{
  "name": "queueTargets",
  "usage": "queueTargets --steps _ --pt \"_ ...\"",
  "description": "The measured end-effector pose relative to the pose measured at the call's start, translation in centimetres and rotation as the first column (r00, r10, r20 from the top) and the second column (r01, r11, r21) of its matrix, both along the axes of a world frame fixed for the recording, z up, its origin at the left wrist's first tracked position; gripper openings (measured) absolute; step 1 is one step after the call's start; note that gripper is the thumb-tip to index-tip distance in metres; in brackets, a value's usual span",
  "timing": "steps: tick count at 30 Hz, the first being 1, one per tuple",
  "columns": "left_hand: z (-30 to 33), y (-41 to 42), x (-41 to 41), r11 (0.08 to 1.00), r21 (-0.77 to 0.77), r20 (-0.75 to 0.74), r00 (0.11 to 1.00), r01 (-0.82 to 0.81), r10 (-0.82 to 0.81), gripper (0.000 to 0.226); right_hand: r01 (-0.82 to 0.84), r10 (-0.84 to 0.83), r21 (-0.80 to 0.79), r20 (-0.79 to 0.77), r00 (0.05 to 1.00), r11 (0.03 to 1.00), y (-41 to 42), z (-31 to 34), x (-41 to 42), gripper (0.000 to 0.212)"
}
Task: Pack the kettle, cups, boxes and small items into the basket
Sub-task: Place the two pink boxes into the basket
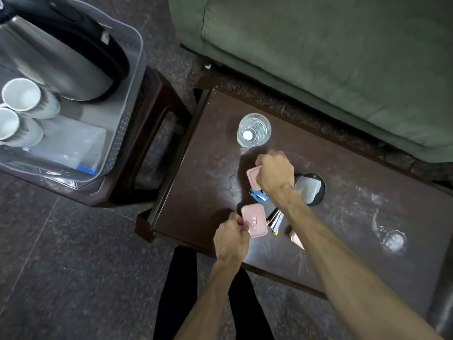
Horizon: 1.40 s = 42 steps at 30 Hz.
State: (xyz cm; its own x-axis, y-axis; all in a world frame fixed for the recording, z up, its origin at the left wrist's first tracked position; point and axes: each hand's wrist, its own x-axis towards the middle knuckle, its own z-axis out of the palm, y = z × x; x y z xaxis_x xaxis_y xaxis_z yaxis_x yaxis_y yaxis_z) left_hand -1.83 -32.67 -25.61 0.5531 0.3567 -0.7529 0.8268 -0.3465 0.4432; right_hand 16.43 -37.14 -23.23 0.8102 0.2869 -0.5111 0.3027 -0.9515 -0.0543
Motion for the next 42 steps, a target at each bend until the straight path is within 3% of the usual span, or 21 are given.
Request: queueTargets --steps 3,7,9,14,16,19,23,26,28,31,35,39,42 --pt "0.5 0.9 -0.8 0.998 0.006 0.039 0.997 -0.068 0.068 0.017 0.002 -0.003 0.028 0.039 0.999 1.000 0.1 0.5 0.1 0.026" --pt "1.9 3.3 -2.1 0.956 0.007 0.130 0.948 -0.294 0.290 0.010 -0.155 0.155 -0.002 -0.031 0.987 0.988 0.3 0.7 -0.1 0.044" --pt "2.6 4.9 -2.5 0.926 0.016 0.159 0.916 -0.376 0.369 0.008 -0.224 0.221 -0.062 -0.055 0.974 0.973 0.6 0.8 0.0 0.041" --pt "3.4 9.0 -2.1 0.852 0.010 0.215 0.833 -0.524 0.509 0.014 -0.191 0.186 -0.087 -0.059 0.981 0.978 1.9 1.8 0.6 0.030" --pt "4.2 10.6 -1.7 0.806 -0.001 0.245 0.782 -0.591 0.574 0.014 -0.128 0.128 -0.001 -0.037 0.991 0.992 3.2 3.0 0.2 0.030" --pt "6.2 13.5 -1.2 0.733 -0.026 0.326 0.687 -0.680 0.650 0.006 0.068 -0.068 0.252 -0.010 0.998 0.965 6.7 5.8 -1.1 0.024" --pt "9.3 18.4 -1.2 0.619 -0.023 0.445 0.546 -0.785 0.710 0.007 0.268 -0.262 0.564 -0.093 0.961 0.781 13.8 9.3 -2.3 0.019" --pt "10.9 22.5 -1.5 0.547 -0.014 0.505 0.466 -0.837 0.727 0.011 0.320 -0.281 0.694 -0.174 0.944 0.645 19.6 10.8 -2.5 0.018" --pt "11.5 25.3 -1.9 0.514 0.032 0.540 0.447 -0.857 0.713 0.018 0.295 -0.228 0.714 -0.192 0.955 0.634 23.5 11.2 -2.5 0.016" --pt "11.8 29.1 -2.3 0.520 0.144 0.540 0.507 -0.842 0.671 0.043 0.160 -0.098 0.705 -0.127 0.987 0.691 29.0 11.0 -2.5 0.013" --pt "10.7 33.0 -2.5 0.626 0.267 0.463 0.667 -0.733 0.583 0.073 -0.106 0.137 0.590 -0.007 0.991 0.801 34.2 9.5 -2.8 0.015" --pt "9.5 34.1 -1.9 0.742 0.583 0.210 0.944 -0.331 0.256 0.056 -0.368 0.388 0.289 -0.014 0.922 0.884 35.5 7.2 -4.0 0.030" --pt "9.2 33.5 -1.3 0.735 0.665 0.026 0.988 -0.133 0.155 0.038 -0.391 0.404 0.227 -0.012 0.915 0.892 34.9 6.6 -4.0 0.035"
